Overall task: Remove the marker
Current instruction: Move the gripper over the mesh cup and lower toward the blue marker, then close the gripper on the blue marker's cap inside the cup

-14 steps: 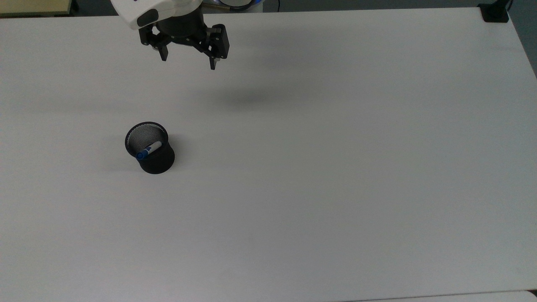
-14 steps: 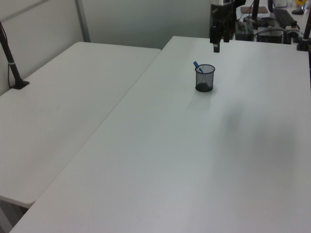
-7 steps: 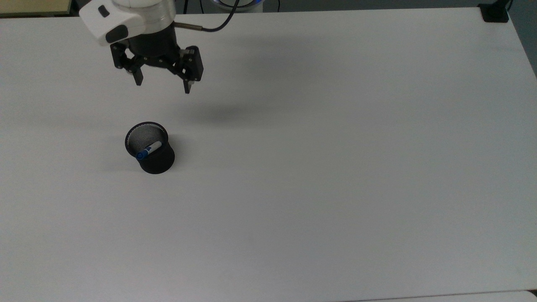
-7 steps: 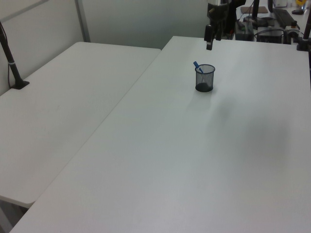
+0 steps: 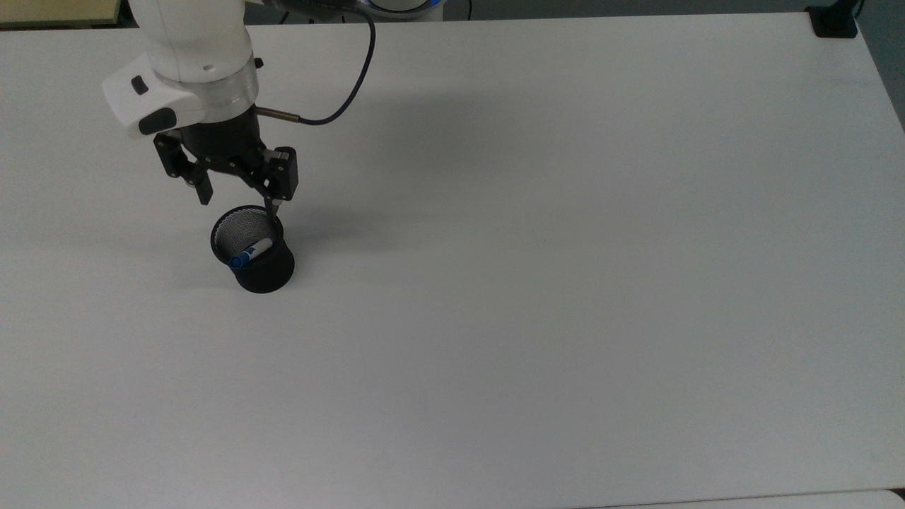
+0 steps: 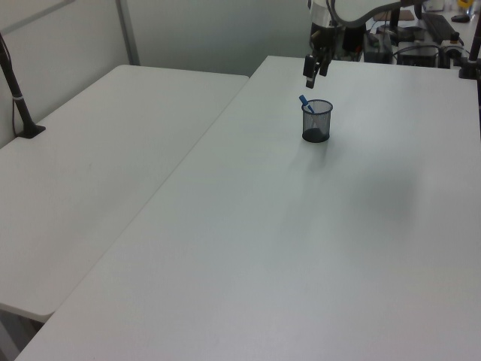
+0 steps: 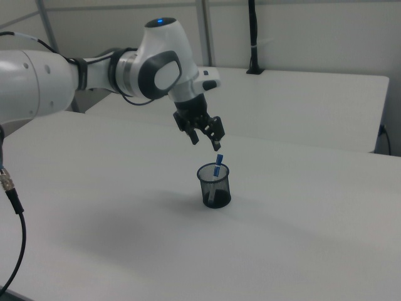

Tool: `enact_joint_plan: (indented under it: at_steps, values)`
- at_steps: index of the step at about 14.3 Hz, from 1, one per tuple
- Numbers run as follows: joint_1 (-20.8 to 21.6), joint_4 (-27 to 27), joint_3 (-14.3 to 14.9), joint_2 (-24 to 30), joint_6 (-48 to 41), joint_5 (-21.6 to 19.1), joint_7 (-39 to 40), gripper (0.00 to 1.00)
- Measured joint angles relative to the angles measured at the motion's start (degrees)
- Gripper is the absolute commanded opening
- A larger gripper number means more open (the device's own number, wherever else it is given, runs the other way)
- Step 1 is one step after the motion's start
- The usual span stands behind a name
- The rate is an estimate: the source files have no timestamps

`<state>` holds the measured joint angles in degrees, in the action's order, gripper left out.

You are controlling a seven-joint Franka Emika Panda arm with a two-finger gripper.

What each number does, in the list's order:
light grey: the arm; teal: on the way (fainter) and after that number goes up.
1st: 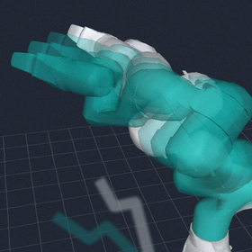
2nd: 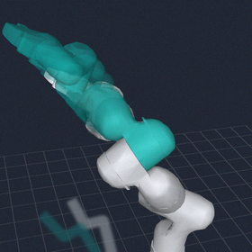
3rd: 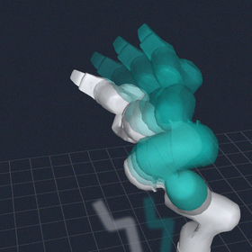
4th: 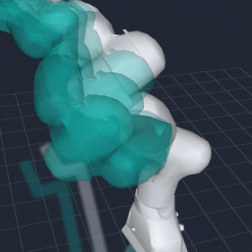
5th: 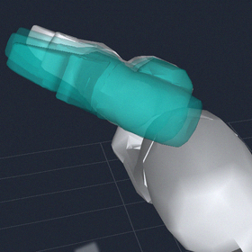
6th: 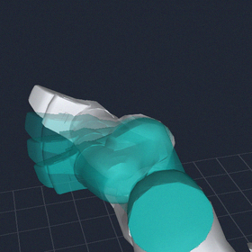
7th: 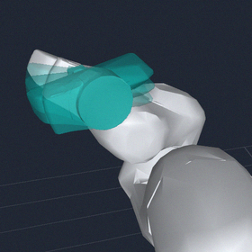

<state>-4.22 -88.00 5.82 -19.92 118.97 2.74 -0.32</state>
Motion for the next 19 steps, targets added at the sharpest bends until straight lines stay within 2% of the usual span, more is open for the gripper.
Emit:
enact_joint_plan:
  at_steps: [5, 10, 19]
  values:
    - [-0.5, 0.4, 0.4, -3.4, 5.6, 0.0, 1.9, 0.59]
    - [-1.2, 4.9, 0.4, -8.3, 6.5, -0.2, 1.9, 0.43]
    - [-1.3, 6.1, 0.4, -9.5, 6.5, -0.5, 2.1, 0.43]
